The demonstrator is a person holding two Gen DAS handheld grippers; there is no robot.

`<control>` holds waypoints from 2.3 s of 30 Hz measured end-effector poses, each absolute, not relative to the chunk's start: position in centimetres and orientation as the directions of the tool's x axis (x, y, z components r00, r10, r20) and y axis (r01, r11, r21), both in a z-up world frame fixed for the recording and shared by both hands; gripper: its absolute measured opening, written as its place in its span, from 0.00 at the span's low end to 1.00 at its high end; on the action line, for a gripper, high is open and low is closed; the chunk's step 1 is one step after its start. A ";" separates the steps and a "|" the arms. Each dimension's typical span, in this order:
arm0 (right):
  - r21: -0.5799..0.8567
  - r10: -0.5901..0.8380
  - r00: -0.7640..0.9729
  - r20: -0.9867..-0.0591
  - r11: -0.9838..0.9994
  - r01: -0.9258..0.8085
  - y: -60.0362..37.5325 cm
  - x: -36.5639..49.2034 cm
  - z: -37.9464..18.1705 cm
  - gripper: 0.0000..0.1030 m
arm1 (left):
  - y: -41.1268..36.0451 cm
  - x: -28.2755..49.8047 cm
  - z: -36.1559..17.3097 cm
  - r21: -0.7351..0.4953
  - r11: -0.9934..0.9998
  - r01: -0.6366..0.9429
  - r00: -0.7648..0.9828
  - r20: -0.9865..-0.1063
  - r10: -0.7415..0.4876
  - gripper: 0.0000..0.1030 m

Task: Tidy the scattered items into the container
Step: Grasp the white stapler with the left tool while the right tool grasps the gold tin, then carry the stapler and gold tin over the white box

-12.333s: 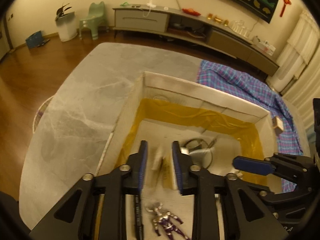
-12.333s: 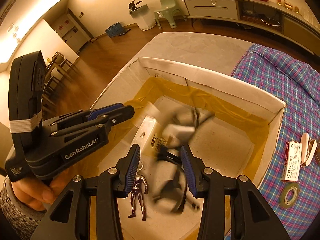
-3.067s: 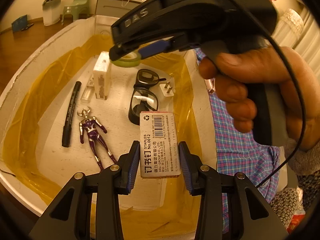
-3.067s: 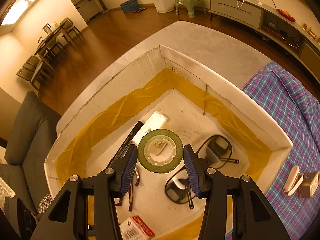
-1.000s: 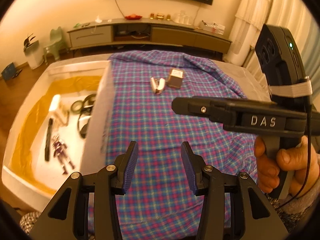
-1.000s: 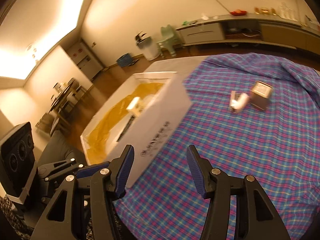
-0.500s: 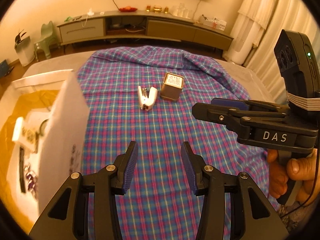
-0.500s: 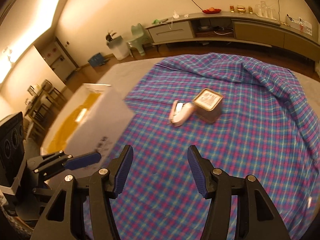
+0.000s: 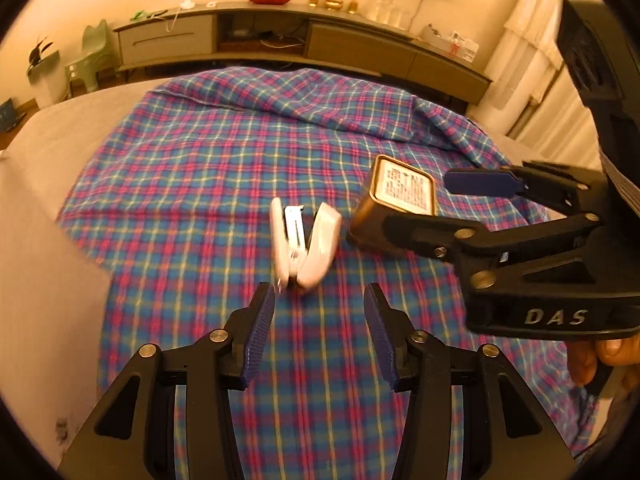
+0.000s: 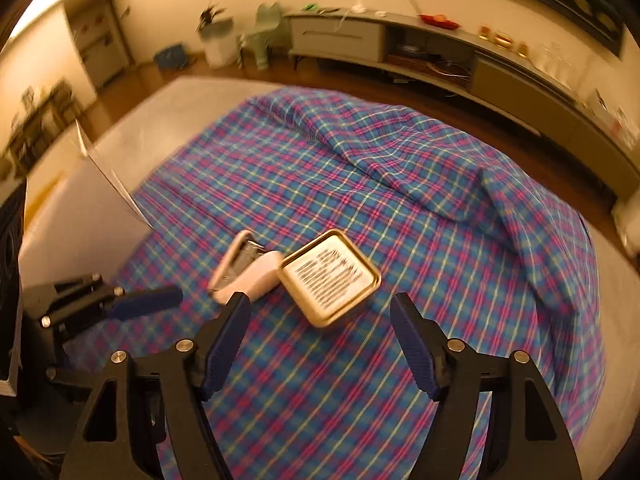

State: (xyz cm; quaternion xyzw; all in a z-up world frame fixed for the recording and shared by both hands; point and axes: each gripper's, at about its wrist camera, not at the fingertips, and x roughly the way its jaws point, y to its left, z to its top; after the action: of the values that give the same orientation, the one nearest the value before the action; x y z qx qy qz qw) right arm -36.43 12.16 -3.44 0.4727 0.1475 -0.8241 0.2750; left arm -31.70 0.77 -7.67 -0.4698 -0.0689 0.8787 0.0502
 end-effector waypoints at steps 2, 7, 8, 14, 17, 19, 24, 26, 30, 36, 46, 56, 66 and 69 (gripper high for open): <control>-0.022 -0.288 -0.401 -0.870 -0.790 0.613 11.7 -37.3 -4.2 0.71 | 0.9 -32.4 -8.1 -0.144 -0.989 -0.022 -0.570 -0.811 0.131 0.48; -0.048 -0.273 -0.387 -0.881 -0.761 0.647 11.1 -39.4 -6.3 0.73 | 1.2 -33.9 -9.2 -0.114 -0.993 -0.008 -0.594 -0.799 0.097 0.50; -0.036 -0.281 -0.380 -0.881 -0.761 0.647 11.2 -39.6 -6.6 0.71 | 1.3 -34.1 -9.3 -0.109 -0.994 -0.006 -0.607 -0.790 0.090 0.50; 0.067 -0.350 -0.363 -0.864 -0.794 0.605 12.4 -39.8 -7.0 0.49 | 1.3 -34.2 -9.1 -0.144 -0.989 -0.019 -0.614 -0.779 0.125 0.43; 0.092 -0.360 -0.373 -0.855 -0.814 0.574 13.4 -39.0 -6.7 0.49 | 1.3 -33.4 -9.0 -0.141 -0.990 -0.025 -0.611 -0.781 0.127 0.42; 0.119 -0.378 -0.381 -0.844 -0.825 0.553 14.1 -38.3 -6.2 0.49 | 1.3 -32.6 -8.8 -0.142 -0.989 -0.029 -0.609 -0.783 0.130 0.42; 0.161 -0.407 -0.400 -0.821 -0.838 0.522 15.4 -35.7 -5.0 0.49 | 1.0 -29.9 -8.2 -0.137 -0.990 -0.033 -0.599 -0.790 0.130 0.42; 0.171 -0.414 -0.402 -0.817 -0.839 0.516 15.5 -34.4 -4.7 0.49 | 0.9 -28.7 -7.8 -0.133 -0.990 -0.038 -0.596 -0.793 0.129 0.42; 0.203 -0.440 -0.401 -0.803 -0.835 0.511 15.6 -31.4 -4.0 0.49 | 0.6 -26.1 -7.1 -0.120 -0.992 -0.043 -0.592 -0.797 0.122 0.42; 0.226 -0.464 -0.401 -0.790 -0.828 0.514 15.1 -27.5 -2.9 0.49 | 0.2 -22.6 -6.3 -0.110 -0.993 -0.043 -0.586 -0.802 0.114 0.41; 0.280 -0.509 -0.388 -0.768 -0.812 0.513 14.3 -22.3 -2.2 0.49 | -0.5 -17.9 -5.3 -0.096 -0.994 -0.056 -0.583 -0.805 0.111 0.41; 0.324 -0.546 -0.385 -0.745 -0.799 0.506 14.0 -18.0 -1.7 0.49 | -1.0 -13.7 -5.5 -0.099 -0.992 -0.073 -0.562 -0.818 0.122 0.41; 0.346 -0.572 -0.390 -0.722 -0.786 0.512 13.7 -14.3 -0.8 0.49 | -1.3 -9.3 -4.9 -0.113 -0.989 -0.097 -0.557 -0.817 0.148 0.41; 0.349 -0.578 -0.385 -0.719 -0.780 0.519 13.3 -13.4 -0.6 0.49 | -1.1 -7.9 -4.6 -0.118 -0.986 -0.114 -0.556 -0.815 0.162 0.41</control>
State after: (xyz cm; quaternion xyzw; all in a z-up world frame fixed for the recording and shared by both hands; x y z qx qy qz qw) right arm -13.40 13.35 -0.65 0.4458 -0.0332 -0.8314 0.3300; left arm -7.87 -1.09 -4.57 -0.4644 -0.0255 0.8818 0.0783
